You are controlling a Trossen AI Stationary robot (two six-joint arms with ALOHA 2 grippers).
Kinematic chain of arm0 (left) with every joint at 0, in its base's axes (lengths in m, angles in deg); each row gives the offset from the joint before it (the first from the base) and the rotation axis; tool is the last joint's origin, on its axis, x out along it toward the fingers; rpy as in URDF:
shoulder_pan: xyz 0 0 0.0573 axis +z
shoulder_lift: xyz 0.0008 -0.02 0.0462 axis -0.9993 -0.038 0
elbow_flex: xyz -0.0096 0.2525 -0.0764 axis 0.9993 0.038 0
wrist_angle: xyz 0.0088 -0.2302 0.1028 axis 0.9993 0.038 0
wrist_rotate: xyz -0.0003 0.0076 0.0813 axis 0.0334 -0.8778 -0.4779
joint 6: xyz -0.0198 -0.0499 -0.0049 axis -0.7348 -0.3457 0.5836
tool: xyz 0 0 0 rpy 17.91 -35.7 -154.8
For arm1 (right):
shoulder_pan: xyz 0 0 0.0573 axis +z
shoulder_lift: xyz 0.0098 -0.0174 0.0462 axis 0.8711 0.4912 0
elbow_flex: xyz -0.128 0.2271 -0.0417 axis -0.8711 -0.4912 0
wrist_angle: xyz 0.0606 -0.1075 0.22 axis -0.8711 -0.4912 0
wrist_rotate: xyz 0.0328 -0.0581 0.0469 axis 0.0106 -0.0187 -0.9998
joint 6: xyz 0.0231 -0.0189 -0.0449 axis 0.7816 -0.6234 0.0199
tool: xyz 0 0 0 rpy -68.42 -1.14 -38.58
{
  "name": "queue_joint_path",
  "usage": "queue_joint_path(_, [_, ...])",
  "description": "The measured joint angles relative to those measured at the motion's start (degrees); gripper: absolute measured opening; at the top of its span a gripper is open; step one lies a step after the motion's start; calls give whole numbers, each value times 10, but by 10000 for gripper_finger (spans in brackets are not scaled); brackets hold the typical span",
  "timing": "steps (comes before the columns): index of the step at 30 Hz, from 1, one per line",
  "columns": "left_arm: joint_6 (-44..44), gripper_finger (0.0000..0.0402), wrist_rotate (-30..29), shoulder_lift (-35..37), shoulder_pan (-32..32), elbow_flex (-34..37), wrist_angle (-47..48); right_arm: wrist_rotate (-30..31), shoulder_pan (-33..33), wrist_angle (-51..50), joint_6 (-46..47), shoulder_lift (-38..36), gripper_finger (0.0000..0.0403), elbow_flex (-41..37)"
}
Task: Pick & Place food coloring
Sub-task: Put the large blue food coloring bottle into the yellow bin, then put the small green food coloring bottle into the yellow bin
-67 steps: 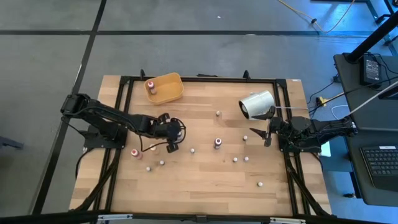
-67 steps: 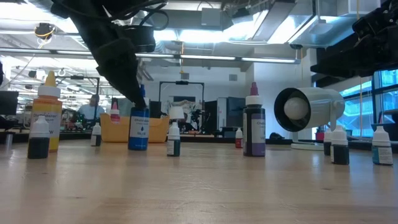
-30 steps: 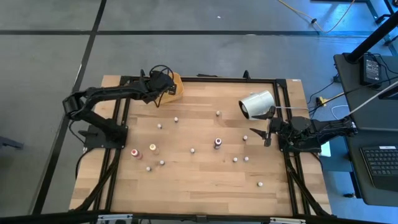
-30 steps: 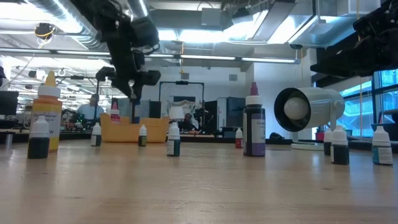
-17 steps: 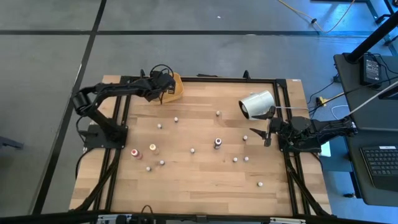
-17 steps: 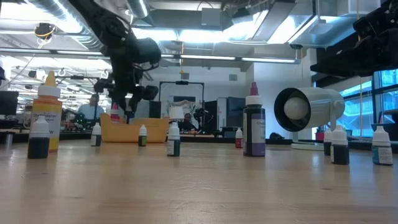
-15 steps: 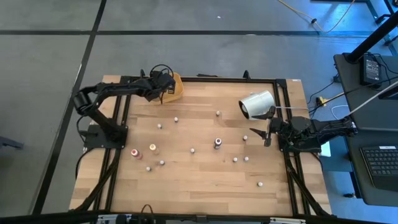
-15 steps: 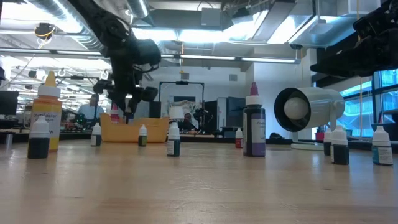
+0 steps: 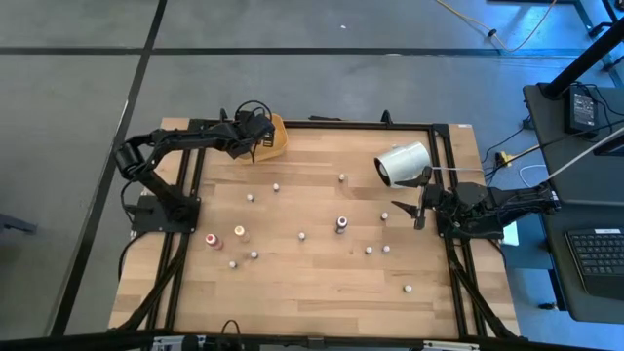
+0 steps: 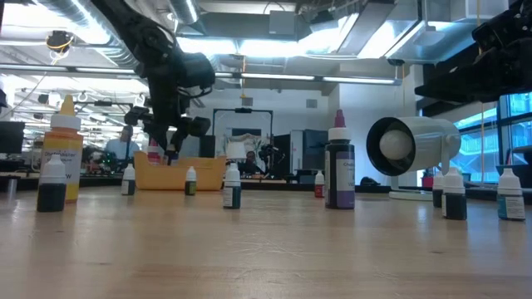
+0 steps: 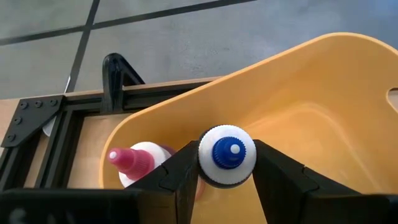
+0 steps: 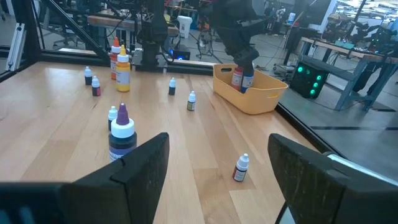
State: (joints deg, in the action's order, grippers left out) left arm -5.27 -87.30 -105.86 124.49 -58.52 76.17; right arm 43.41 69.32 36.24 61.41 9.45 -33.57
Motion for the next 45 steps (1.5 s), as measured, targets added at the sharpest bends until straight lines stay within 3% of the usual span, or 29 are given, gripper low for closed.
queue_joint_path(8, [-11,143,-4,0,0,0,0,0,0,0,0,0,275,0])
queue_joint_path(17, [-14,194,-18,1,0,0,0,0,0,0,0,0,275,0])
queue_joint_path(27, [49,202,-29,69,-21,-30,-10,0,0,0,0,0,275,0])
queue_joint_path(31, [145,201,30,98,-60,-40,-46,0,0,0,0,0,275,0])
queue_joint_path(35, [257,201,174,108,-122,-41,-72,0,0,0,0,0,275,0])
queue_joint_path(39, [307,203,306,106,-188,-40,-57,0,0,0,0,0,275,0])
queue_joint_path(42, [315,201,345,98,-234,-40,-45,0,0,0,0,0,275,0])
queue_joint_path(45, [316,199,337,90,-271,-40,-45,0,0,0,0,0,275,0])
